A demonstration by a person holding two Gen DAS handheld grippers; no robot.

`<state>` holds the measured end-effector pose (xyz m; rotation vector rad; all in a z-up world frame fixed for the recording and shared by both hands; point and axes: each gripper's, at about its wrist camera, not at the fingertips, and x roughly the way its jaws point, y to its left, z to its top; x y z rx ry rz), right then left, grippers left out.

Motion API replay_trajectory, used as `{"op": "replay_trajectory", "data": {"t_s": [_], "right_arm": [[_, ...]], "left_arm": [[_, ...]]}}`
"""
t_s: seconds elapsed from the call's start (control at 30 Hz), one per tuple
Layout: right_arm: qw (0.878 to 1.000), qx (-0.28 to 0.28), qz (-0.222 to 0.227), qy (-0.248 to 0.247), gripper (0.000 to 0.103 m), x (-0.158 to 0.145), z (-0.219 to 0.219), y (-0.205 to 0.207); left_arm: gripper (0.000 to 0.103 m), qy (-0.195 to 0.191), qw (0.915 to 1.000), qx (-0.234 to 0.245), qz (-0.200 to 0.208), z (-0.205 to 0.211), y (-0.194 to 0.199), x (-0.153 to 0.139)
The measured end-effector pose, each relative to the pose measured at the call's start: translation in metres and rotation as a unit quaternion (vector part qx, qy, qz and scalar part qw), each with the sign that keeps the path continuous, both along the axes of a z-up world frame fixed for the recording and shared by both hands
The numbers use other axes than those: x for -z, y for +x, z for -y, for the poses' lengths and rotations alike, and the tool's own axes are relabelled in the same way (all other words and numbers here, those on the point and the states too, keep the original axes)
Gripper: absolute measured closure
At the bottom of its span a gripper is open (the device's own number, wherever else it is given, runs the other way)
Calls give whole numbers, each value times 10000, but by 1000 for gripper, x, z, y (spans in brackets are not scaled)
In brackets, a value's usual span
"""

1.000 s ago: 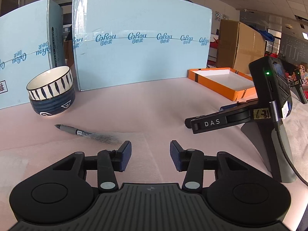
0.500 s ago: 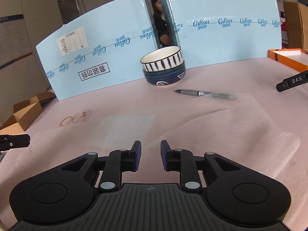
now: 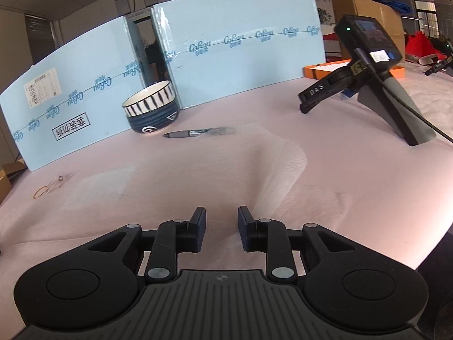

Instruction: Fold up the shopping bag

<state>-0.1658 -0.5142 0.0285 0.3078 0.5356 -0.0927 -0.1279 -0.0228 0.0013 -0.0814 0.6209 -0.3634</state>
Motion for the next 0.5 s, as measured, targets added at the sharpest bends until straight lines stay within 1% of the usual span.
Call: {"op": "replay_trajectory", "data": {"t_s": [0.07,0.17,0.23,0.3,0.37,0.5], "right_arm": [[9993,355,128,31,70,-7,16,-13],[9955,887,319,77,65,-17,40,-33],[9930,1133,344,27,65,-21,51,-43],[9924,1205,259,3,65,-20,55,-46],[9933,1146,130,-37,65,-14,52,-45],[9947,971,-139,-313,65,-1,40,-33]], "left_arm": [[69,-8,10000,-22,33,0,-1,1],[69,102,9999,-37,128,4,-4,2],[68,140,9997,-44,170,5,-4,3],[68,137,9997,-52,194,5,-5,4],[68,71,9998,-62,191,3,-5,4],[68,14,9998,-77,197,2,-5,5]]}}
